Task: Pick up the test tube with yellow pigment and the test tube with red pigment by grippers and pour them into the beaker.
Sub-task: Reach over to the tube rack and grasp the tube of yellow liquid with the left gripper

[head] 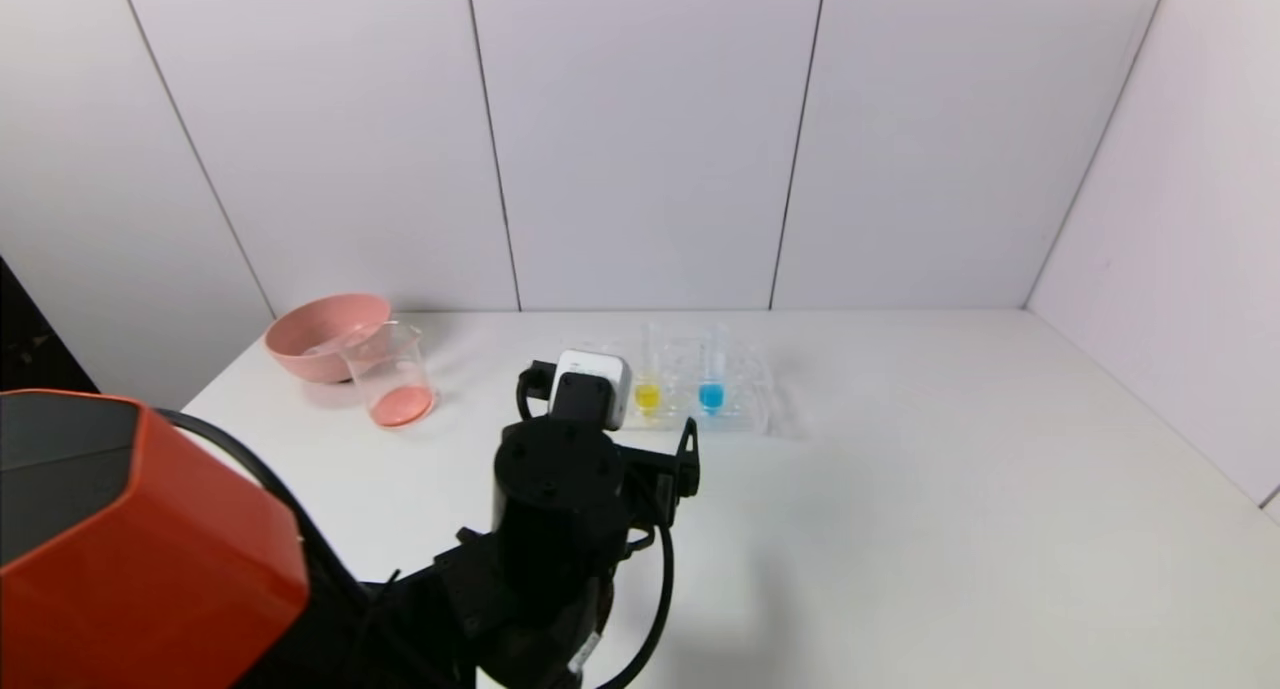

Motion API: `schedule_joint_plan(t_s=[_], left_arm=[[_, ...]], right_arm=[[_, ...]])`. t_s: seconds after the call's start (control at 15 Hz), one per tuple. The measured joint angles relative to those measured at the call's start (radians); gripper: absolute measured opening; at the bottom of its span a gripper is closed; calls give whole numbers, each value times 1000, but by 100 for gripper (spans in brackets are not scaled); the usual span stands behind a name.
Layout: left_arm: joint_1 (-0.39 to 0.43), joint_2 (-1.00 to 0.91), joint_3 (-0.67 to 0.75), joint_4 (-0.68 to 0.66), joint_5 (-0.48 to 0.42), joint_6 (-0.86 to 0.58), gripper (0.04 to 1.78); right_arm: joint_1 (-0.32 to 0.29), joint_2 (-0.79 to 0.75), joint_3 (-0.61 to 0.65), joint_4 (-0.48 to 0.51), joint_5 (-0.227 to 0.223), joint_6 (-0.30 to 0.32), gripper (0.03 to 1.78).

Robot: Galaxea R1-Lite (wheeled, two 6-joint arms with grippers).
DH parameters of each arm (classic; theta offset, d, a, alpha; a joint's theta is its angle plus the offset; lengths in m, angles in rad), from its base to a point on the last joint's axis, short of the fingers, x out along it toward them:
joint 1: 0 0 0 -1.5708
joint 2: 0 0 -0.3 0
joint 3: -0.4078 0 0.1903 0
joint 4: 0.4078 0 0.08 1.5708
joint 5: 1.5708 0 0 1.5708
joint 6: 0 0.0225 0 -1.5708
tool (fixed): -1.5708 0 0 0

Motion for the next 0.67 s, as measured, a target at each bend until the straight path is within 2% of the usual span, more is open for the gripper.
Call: schedule_joint_plan(t_s=[0.07,0.27,0.67], left_arm=[[-1,46,-51,-11,37,2,176],[19,147,-166,-17,67,47,176],[110,256,-339,-8,61,109,176]], right_arm=[[0,0,0,0,0,0,171],[0,0,0,0,0,0,171],[0,0,0,0,0,0,171]])
